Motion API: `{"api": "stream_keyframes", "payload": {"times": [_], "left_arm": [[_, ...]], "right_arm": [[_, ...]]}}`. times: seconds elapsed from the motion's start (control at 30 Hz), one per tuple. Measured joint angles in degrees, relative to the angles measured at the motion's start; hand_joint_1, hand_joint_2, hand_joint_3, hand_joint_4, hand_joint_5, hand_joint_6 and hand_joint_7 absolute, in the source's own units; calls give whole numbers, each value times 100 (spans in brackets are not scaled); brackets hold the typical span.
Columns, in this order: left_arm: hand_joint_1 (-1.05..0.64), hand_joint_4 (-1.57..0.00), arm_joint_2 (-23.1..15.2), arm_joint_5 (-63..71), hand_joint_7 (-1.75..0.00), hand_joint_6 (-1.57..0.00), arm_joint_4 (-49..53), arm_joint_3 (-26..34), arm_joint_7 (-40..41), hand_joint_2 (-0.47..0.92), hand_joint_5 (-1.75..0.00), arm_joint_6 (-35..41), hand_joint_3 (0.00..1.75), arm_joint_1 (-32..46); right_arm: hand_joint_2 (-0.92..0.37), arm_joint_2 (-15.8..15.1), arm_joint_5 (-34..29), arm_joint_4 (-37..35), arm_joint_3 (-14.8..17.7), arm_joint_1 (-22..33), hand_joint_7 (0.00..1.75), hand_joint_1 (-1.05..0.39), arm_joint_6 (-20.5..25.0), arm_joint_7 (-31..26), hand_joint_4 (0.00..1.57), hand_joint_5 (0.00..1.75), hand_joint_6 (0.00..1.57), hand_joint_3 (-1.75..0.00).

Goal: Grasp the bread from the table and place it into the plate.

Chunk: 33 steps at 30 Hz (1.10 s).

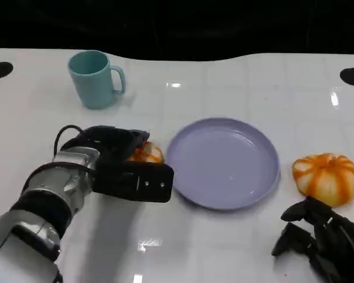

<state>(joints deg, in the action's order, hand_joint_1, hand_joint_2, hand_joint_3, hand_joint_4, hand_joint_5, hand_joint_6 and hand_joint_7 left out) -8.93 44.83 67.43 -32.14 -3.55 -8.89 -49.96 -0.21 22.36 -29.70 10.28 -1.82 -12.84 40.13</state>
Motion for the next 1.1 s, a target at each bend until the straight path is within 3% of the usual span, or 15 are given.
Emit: {"api": "stream_keyframes", "payload": {"times": [0.33, 0.47, 0.5, 0.57, 0.6, 0.63, 0.7, 0.73, 0.77, 0.87, 1.1], "left_arm": [[-42, -28, 128, -283, -3, -30, 459, 23, -1, 89, -12, -97, 1, -94], [-27, -55, 158, -276, -10, -55, 551, -16, 286, 92, -22, -111, 17, -98], [-27, -74, 170, -240, -11, -73, 564, -48, 508, 92, -35, -128, 18, -83], [-28, -84, 208, -193, -13, -110, 602, -113, 1001, 92, -113, -165, 10, -44], [-26, -84, 219, -162, -35, -110, 617, -138, 1293, 92, -143, -179, 13, -18], [-26, -84, 222, -133, -78, -94, 629, -166, 1621, 92, -162, -196, 16, 18], [-26, -84, 223, -46, -104, -79, 663, -210, 2109, 92, -171, -246, 19, 57], [-23, -84, 223, -28, -141, -67, 680, -223, 2268, 92, -173, -272, 20, 64], [-23, -84, 222, -26, -155, -62, 693, -225, 2422, 92, -174, -296, 21, 78], [-20, -80, 218, -56, -173, -57, 735, -165, 2708, 92, -175, -302, 27, 115], [-16, -82, 139, -409, -175, -55, 741, 229, 2764, 85, -175, -289, 48, 69]], "right_arm": [[-92, 0, -2, 0, 0, -1, 122, -55, -42, -2, 64, 152, 59, -25], [-92, -1, -4, 11, -1, 0, 123, -56, -43, -3, 64, 153, 59, -25], [-92, -1, -10, 11, -1, 1, 123, -55, -50, -4, 64, 153, 58, -25], [-92, -2, -13, 11, 1, 2, 124, -55, -53, -4, 64, 153, 57, -25], [-92, -2, -13, 11, -1, 2, 125, -55, -53, -4, 63, 154, 56, -26], [-92, -2, -13, 10, -1, 2, 125, -55, -57, -2, 62, 155, 56, -27], [-92, -5, -12, 9, 1, 3, 126, -55, -71, 2, 62, 156, 56, -25], [-92, -5, -11, 9, 1, 3, 124, -56, -71, 3, 63, 154, 57, -25], [-92, -6, -11, 10, 1, 4, 124, -56, -65, 2, 63, 154, 58, -24], [-92, -22, -15, 27, 0, 27, 123, -55, -46, -9, 63, 153, 57, -25], [-92, -22, -11, 62, 1, 39, 123, -54, -17, -57, 63, 154, 57, -25]]}}
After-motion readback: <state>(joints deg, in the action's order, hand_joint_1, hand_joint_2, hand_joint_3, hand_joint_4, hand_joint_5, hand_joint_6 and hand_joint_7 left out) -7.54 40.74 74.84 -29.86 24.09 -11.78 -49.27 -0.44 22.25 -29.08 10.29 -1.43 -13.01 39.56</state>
